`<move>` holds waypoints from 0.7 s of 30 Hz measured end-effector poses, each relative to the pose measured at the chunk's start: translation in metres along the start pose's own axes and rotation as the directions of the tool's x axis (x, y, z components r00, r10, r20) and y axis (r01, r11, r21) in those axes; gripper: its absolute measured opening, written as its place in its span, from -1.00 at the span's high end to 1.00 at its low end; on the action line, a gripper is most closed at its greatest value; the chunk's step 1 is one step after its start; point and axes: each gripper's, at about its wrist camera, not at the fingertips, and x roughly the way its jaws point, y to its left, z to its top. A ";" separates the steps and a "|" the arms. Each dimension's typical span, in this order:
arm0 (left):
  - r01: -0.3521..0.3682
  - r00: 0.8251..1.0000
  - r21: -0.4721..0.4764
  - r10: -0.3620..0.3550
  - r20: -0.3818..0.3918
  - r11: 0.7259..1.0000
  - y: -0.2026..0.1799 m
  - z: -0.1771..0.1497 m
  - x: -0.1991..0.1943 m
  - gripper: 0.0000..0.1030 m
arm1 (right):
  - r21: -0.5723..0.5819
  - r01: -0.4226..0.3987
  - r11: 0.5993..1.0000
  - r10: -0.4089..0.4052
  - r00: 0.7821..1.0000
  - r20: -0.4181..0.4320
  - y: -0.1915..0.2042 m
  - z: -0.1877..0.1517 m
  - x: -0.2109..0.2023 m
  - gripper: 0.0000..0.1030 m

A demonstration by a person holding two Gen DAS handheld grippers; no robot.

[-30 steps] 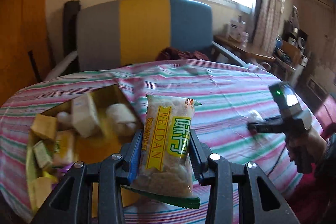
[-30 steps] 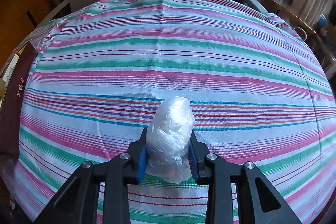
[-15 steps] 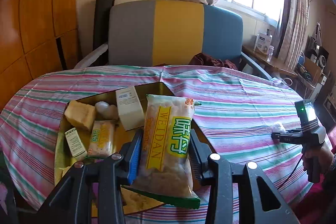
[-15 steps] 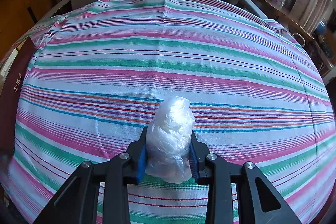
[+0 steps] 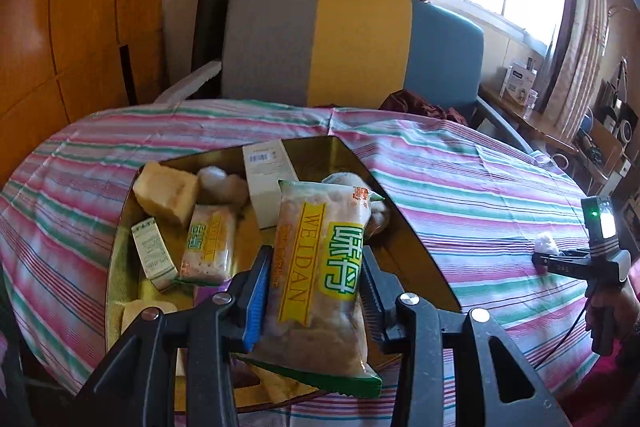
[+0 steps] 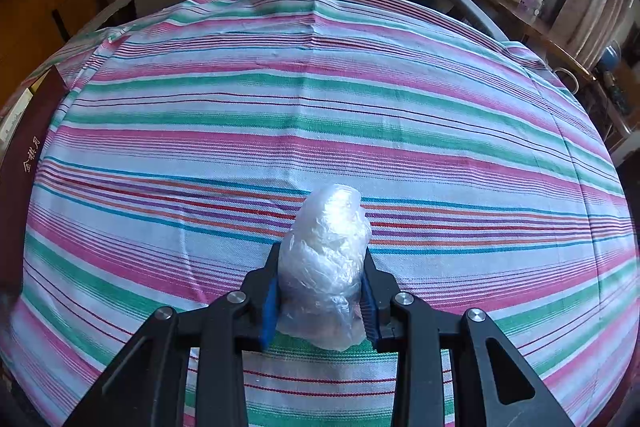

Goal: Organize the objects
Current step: 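Carry the WEIDAN bag into the gold tray and open the left gripper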

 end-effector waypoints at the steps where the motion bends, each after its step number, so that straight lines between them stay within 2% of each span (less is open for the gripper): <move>1: 0.008 1.000 -0.021 -0.009 -0.016 1.000 0.005 0.000 0.004 0.21 | -0.001 0.001 1.000 -0.001 1.000 0.000 0.001 0.000 0.000 0.34; 5: 0.036 0.997 -0.114 -0.044 -0.068 0.993 0.027 0.001 0.018 0.21 | -0.004 0.003 1.000 -0.003 1.000 0.000 0.001 0.000 0.000 0.34; 7: 0.072 0.990 -0.223 -0.097 -0.102 0.972 0.050 0.003 0.027 0.21 | -0.005 0.005 1.000 -0.005 1.000 0.000 0.001 0.000 0.000 0.34; 9: 0.068 0.987 -0.285 -0.105 -0.118 0.956 0.068 0.006 0.034 0.21 | -0.006 0.005 1.000 -0.005 1.000 0.000 0.001 0.000 0.001 0.34; 12: 0.042 0.990 -0.316 -0.082 -0.116 0.948 0.085 0.011 0.037 0.21 | -0.010 0.007 1.000 -0.007 1.000 -0.001 0.002 0.001 0.001 0.34; 17: 0.085 0.977 -0.394 -0.154 -0.145 0.915 0.097 0.015 0.054 0.21 | -0.017 0.011 1.000 -0.011 1.000 -0.001 0.003 0.002 0.001 0.34; 21: 0.092 0.966 -0.385 -0.176 -0.189 0.919 0.086 0.015 0.072 0.21 | -0.018 0.013 1.000 -0.013 1.000 -0.001 0.004 0.001 0.000 0.34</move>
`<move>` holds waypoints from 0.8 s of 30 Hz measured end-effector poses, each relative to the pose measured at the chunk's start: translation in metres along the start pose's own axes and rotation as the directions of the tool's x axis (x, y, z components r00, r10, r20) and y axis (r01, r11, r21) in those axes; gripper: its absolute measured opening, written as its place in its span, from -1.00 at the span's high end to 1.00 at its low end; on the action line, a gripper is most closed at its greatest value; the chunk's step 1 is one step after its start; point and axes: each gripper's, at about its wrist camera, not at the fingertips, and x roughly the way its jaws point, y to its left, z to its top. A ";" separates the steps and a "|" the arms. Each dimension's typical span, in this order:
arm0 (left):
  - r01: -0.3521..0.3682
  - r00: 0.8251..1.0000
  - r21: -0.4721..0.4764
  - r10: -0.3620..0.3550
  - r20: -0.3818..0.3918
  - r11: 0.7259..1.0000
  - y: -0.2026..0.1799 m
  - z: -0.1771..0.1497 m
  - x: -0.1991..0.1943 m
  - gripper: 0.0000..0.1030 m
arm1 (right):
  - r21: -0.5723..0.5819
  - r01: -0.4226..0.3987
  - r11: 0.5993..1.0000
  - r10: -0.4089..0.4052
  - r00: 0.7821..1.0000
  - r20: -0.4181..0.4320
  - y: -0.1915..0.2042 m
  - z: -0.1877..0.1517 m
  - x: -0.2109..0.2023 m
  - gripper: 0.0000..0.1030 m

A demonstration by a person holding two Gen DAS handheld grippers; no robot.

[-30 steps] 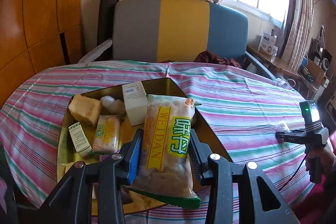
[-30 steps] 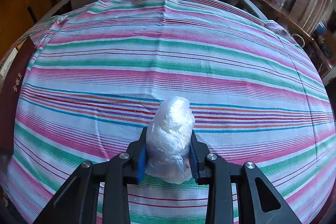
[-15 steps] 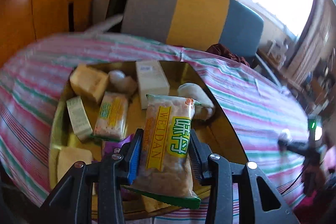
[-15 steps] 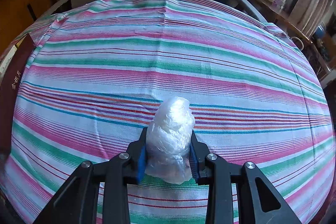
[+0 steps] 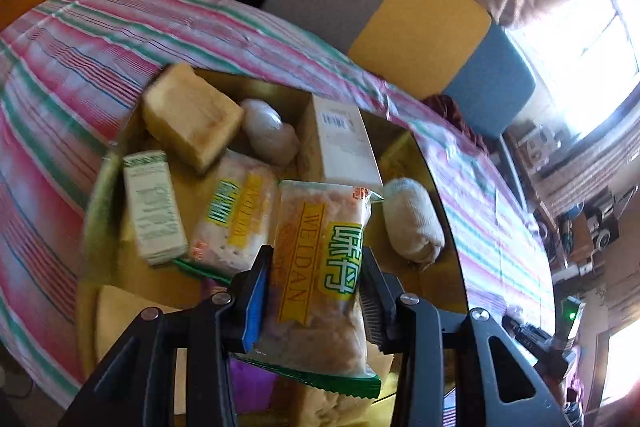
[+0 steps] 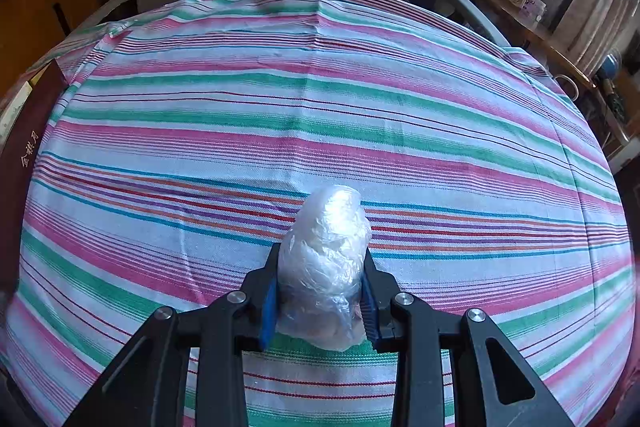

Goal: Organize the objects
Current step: 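Carry the WEIDAN bag into the gold tray and open the left gripper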

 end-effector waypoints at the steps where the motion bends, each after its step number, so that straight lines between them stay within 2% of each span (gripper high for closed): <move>1: -0.001 1.000 0.005 0.001 -0.009 1.000 -0.003 -0.001 0.006 0.21 | -0.001 0.001 1.000 -0.001 1.000 0.000 0.001 0.000 -0.001 0.34; 8: -0.037 0.996 0.023 0.039 -0.086 0.999 -0.014 -0.004 0.040 0.13 | -0.005 0.003 1.000 -0.003 1.000 0.000 0.001 0.000 0.000 0.33; 15: -0.119 0.993 0.106 0.119 0.008 0.987 -0.017 -0.013 0.016 0.13 | -0.006 0.004 1.000 -0.004 1.000 0.000 0.001 0.000 0.000 0.33; 18: -0.172 0.984 0.147 0.163 0.073 0.974 -0.019 -0.019 0.000 0.13 | -0.007 0.005 1.000 -0.005 1.000 0.000 0.000 0.001 -0.001 0.33; 24: -0.232 0.964 0.217 0.194 0.184 0.948 -0.025 -0.032 -0.033 0.13 | -0.013 0.012 1.000 -0.012 1.000 0.003 0.002 0.001 -0.002 0.33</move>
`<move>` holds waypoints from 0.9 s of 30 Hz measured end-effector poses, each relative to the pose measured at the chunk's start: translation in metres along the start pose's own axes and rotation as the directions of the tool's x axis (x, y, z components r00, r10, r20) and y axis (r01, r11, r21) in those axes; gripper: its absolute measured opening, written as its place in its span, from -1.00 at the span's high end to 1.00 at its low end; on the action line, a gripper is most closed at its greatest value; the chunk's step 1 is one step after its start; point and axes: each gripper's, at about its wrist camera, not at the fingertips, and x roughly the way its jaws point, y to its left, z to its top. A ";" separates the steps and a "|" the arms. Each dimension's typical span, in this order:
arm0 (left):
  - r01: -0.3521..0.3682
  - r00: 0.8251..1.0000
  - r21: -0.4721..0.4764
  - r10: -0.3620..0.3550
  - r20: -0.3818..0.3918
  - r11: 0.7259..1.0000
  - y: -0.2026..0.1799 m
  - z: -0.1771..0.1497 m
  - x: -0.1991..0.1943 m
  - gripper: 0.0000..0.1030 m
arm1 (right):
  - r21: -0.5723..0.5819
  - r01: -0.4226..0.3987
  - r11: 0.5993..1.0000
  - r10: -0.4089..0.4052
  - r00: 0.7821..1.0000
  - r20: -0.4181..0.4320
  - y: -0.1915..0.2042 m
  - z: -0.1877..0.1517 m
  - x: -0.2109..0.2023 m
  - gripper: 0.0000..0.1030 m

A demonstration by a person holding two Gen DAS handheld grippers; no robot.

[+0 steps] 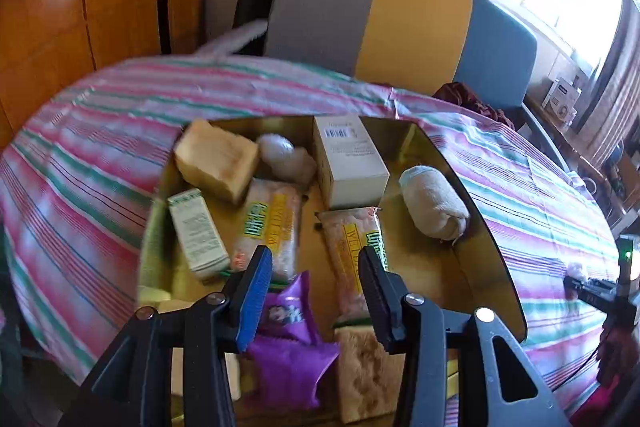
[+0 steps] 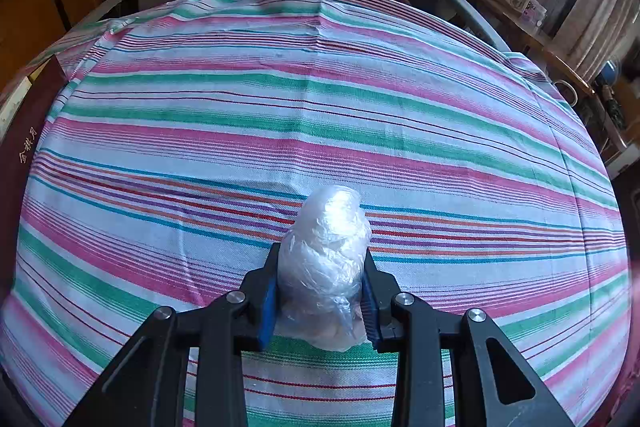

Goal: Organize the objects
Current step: 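Carry the WEIDAN bag into the gold tray and open the left gripper, then carry the white wrapped ball into the tray and open the right gripper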

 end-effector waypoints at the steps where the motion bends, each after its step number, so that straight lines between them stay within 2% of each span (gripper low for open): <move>1: -0.006 1.000 0.010 0.006 0.012 1.000 -0.001 -0.001 -0.005 0.13 | -0.001 0.001 1.000 -0.001 1.000 0.001 0.000 0.000 0.000 0.33; 9: -0.009 0.998 0.035 0.007 0.061 0.999 -0.001 -0.010 -0.032 0.12 | 0.002 0.013 1.000 -0.013 1.000 -0.012 0.002 0.003 -0.002 0.35; 12: -0.012 0.998 0.033 0.010 0.069 0.999 0.003 -0.015 -0.039 0.11 | 0.033 -0.038 0.999 0.039 0.999 -0.020 0.008 0.005 -0.006 0.35; 17: -0.020 0.998 0.014 0.019 0.066 1.000 0.009 -0.020 -0.042 -0.01 | -0.006 -0.132 0.991 0.132 0.991 0.021 0.049 0.012 -0.027 0.35; 20: -0.039 0.997 0.008 0.039 0.070 0.999 0.013 -0.022 -0.043 -0.03 | -0.038 -0.207 0.978 0.209 0.976 0.053 0.081 0.017 -0.043 0.35; 25: -0.056 0.995 -0.001 0.055 0.078 0.998 0.018 -0.024 -0.047 -0.05 | -0.134 -0.310 0.941 0.325 0.940 0.105 0.145 0.022 -0.076 0.35; 27: -0.059 0.995 -0.007 0.060 0.078 0.998 0.019 -0.025 -0.047 -0.15 | -0.185 -0.343 0.921 0.368 0.922 0.123 0.171 0.024 -0.090 0.35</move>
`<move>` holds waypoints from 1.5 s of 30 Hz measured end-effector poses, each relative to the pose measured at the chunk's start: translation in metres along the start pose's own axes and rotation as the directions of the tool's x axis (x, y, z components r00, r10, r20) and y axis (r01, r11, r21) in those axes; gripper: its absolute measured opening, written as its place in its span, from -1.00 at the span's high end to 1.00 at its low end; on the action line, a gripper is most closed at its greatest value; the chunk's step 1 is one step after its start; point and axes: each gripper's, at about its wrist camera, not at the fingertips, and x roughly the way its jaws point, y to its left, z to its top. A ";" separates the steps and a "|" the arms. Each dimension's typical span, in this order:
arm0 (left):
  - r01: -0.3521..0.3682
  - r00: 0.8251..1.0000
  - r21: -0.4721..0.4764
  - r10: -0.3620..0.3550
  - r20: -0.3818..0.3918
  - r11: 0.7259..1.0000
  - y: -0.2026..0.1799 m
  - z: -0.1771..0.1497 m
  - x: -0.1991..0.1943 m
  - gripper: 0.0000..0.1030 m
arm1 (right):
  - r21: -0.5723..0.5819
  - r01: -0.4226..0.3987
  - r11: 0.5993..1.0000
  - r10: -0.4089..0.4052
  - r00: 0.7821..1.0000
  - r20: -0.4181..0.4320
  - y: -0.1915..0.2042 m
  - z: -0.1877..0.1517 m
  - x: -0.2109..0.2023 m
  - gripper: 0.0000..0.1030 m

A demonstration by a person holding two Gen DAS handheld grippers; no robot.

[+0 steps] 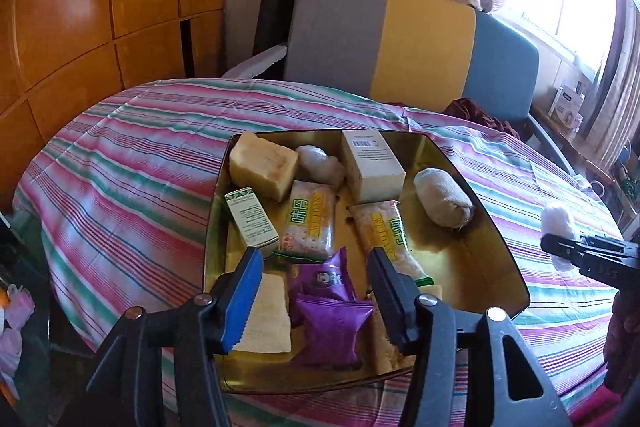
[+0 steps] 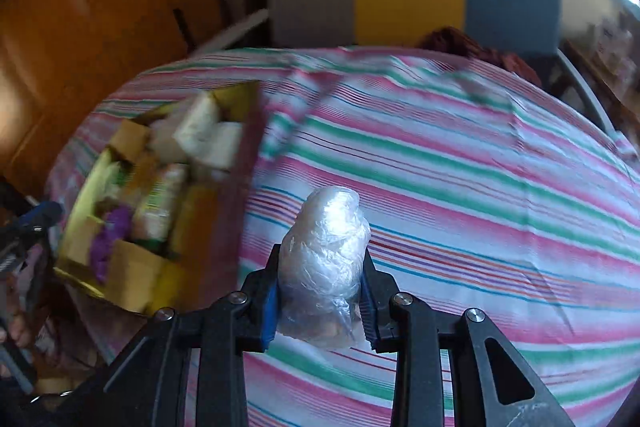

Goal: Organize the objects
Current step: 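Carry the white wrapped ball into the tray and open the right gripper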

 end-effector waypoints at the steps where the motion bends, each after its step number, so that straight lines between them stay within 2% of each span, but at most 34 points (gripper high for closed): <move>1: -0.002 1.000 -0.004 0.003 0.002 1.000 0.001 0.000 -0.001 -0.18 | -0.021 -0.017 1.000 0.017 1.000 0.011 0.013 0.002 -0.002 0.35; 4: -0.010 1.000 -0.012 0.011 0.006 1.000 0.004 0.000 -0.003 -0.22 | -0.091 -0.059 0.994 0.062 0.998 0.026 0.048 0.008 -0.004 0.34; 8: -0.036 0.999 -0.031 0.036 0.007 0.999 0.012 0.000 -0.004 -0.26 | -0.167 -0.094 0.981 0.096 0.995 0.002 0.083 0.007 0.005 0.32; 14: -0.079 0.996 -0.030 0.081 0.045 0.996 0.021 -0.002 -0.009 -0.30 | -0.237 -0.090 0.967 0.077 0.995 -0.062 0.111 -0.001 0.029 0.26; 16: -0.081 0.995 -0.023 0.082 0.049 0.996 0.022 -0.002 -0.011 -0.43 | -0.252 -0.087 0.964 0.066 0.994 -0.088 0.114 -0.002 0.038 0.12; 18: -0.084 0.995 -0.021 0.085 0.054 0.996 0.023 -0.003 -0.012 -0.50 | -0.271 -0.067 0.960 0.041 0.994 -0.102 0.118 -0.006 0.047 -0.18; 20: -0.085 0.994 -0.026 0.087 0.065 0.996 0.022 -0.003 -0.015 -0.50 | -0.276 -0.056 0.959 0.027 0.994 -0.107 0.119 -0.009 0.051 -0.26; 26: -0.118 0.991 -0.058 0.122 0.061 0.991 0.021 0.004 -0.018 -0.55 | -0.221 -0.067 0.973 0.053 0.996 -0.066 0.118 -0.010 0.046 -0.40; 31: -0.144 0.986 -0.063 0.149 0.079 0.988 0.018 0.003 -0.024 -0.55 | -0.137 -0.015 0.990 0.020 0.999 0.036 0.118 -0.012 0.029 -0.59; 35: -0.144 0.985 -0.077 0.150 0.086 0.987 0.015 0.000 -0.028 -0.52 | -0.084 0.022 0.996 -0.012 0.992 0.123 0.125 -0.017 0.010 -0.74; 38: -0.130 0.987 -0.092 0.138 0.082 0.987 0.016 -0.004 -0.031 -0.49 | -0.083 0.009 0.997 0.003 0.990 0.140 0.132 -0.021 0.002 -0.74; 45: -0.125 0.986 -0.064 0.131 0.104 0.990 0.011 -0.009 -0.038 -0.48 | -0.108 0.037 0.993 -0.019 0.987 0.161 0.144 -0.028 -0.008 -0.74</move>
